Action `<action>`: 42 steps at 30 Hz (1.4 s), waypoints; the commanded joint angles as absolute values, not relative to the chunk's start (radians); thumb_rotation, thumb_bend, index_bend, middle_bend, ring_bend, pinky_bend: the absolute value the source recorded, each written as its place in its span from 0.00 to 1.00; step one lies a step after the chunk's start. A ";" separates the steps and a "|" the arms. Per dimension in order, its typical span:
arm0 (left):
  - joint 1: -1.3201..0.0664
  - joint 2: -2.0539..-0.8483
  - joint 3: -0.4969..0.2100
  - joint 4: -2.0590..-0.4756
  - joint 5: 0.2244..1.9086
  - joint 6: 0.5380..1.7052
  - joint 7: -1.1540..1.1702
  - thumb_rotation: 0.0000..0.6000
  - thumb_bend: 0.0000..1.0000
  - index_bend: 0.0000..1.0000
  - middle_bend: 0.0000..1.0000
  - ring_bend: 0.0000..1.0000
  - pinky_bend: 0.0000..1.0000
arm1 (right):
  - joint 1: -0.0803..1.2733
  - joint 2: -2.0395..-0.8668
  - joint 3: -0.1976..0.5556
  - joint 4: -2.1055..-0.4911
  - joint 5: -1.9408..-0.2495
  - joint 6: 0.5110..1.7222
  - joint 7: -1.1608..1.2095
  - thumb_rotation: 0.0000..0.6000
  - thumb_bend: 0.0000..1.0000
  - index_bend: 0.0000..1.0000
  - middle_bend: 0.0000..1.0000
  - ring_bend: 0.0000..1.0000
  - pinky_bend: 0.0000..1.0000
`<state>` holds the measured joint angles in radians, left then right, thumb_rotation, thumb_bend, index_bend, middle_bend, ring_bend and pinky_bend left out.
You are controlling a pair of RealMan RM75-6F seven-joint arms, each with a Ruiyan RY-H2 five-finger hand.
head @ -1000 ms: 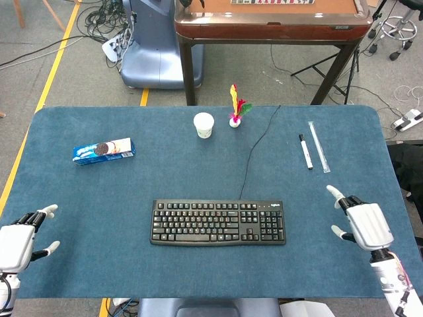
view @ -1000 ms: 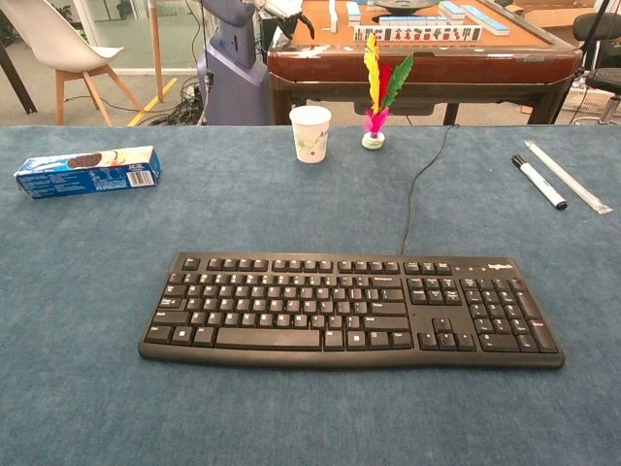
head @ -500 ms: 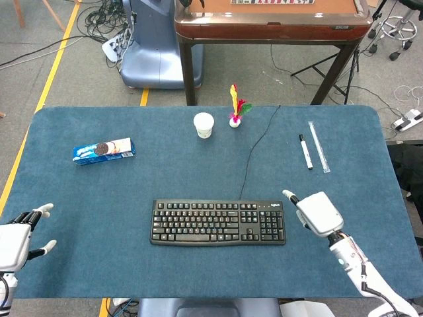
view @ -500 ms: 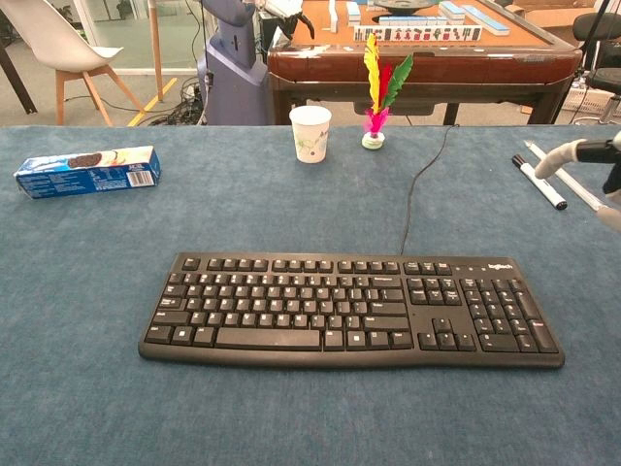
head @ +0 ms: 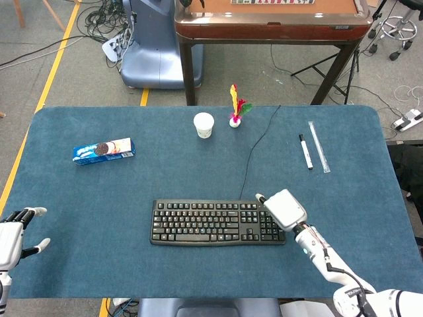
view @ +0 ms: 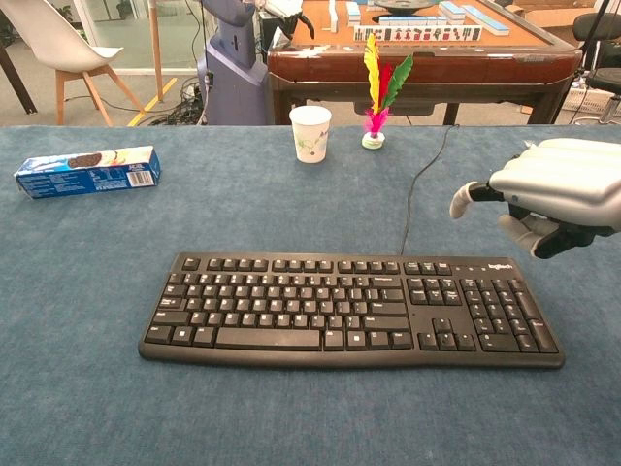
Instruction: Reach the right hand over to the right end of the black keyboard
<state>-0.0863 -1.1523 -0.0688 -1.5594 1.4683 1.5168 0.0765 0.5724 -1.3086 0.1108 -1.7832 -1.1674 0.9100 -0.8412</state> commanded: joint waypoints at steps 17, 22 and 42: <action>-0.085 -1.149 -0.085 -1.563 1.413 1.498 0.107 1.00 0.08 0.37 0.39 0.37 0.55 | 0.642 -1.393 0.030 -1.696 -1.077 0.919 -0.874 1.00 0.85 0.25 0.93 0.90 1.00; -0.086 -1.150 -0.087 -1.564 1.404 1.493 0.118 1.00 0.08 0.37 0.39 0.37 0.55 | 0.655 -1.406 0.018 -1.686 -1.059 0.921 -0.878 1.00 0.87 0.25 0.93 0.90 1.00; -0.080 -1.142 -0.096 -1.574 1.385 1.497 0.128 1.00 0.08 0.37 0.39 0.37 0.55 | 0.699 -1.448 -0.023 -1.646 -1.007 0.928 -0.890 1.00 0.88 0.25 0.93 0.90 1.00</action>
